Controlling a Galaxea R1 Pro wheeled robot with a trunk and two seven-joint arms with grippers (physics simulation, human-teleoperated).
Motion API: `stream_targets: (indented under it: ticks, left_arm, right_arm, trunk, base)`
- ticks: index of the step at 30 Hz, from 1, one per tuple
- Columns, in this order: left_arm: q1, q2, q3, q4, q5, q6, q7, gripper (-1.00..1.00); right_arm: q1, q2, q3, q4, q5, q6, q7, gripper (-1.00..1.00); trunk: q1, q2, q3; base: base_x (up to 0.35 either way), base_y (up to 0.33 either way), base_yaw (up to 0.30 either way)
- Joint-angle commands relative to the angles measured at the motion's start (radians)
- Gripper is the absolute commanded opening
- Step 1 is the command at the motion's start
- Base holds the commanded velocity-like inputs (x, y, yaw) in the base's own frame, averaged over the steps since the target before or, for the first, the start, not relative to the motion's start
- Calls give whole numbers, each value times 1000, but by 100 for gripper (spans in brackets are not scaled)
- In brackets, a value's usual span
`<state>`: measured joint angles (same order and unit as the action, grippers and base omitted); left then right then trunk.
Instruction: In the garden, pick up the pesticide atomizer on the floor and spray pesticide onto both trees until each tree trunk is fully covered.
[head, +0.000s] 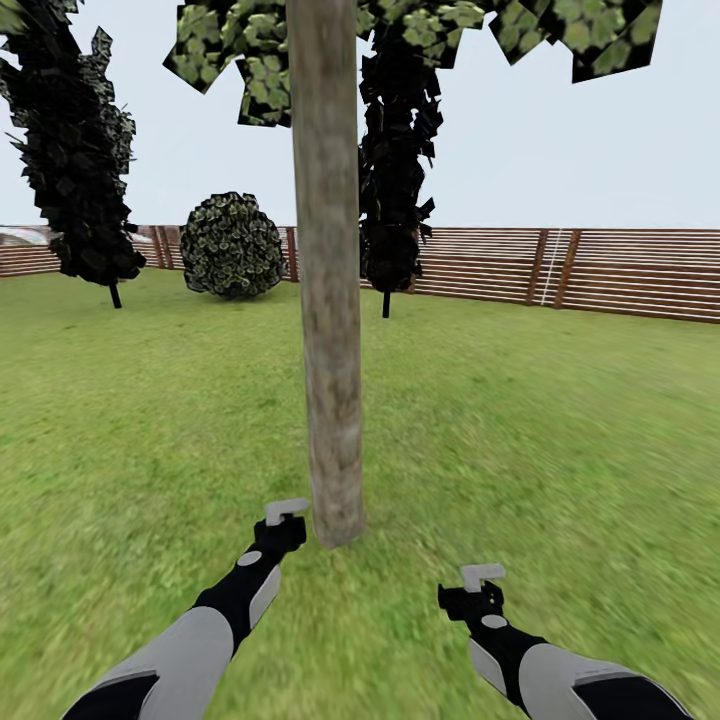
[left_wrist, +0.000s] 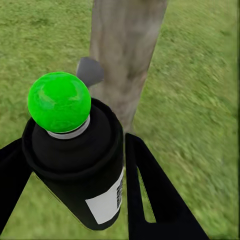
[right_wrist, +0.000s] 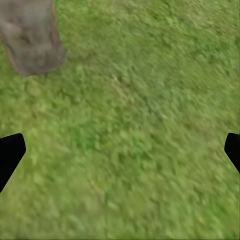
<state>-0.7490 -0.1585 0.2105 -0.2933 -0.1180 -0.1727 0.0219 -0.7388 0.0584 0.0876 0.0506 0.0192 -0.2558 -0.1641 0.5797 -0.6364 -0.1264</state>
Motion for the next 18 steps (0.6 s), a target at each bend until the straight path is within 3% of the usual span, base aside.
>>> stream_targets:
  ticks: [1,5,18]
  left_arm:
    - [-1,-1,5,1,-11,-4,-7,-100]
    - [-1,-2,2,0,-12,-2,-21,-100]
    - [-1,-11,-4,0,-12,-2,-23,-100]
  right_arm:
    - [7,-1,8,5,2,-5,-6,100]
    - [65,-11,10,4,3,-6,-16,100]
    - [75,-12,12,5,4,-5,-40,100]
  trunk:
    - [1,-2,-2]
    - [1,-2,-2]
    - [1,-2,-2]
  base:
    - [232,0,0]
    - [252,0,0]
    - [195,0,0]
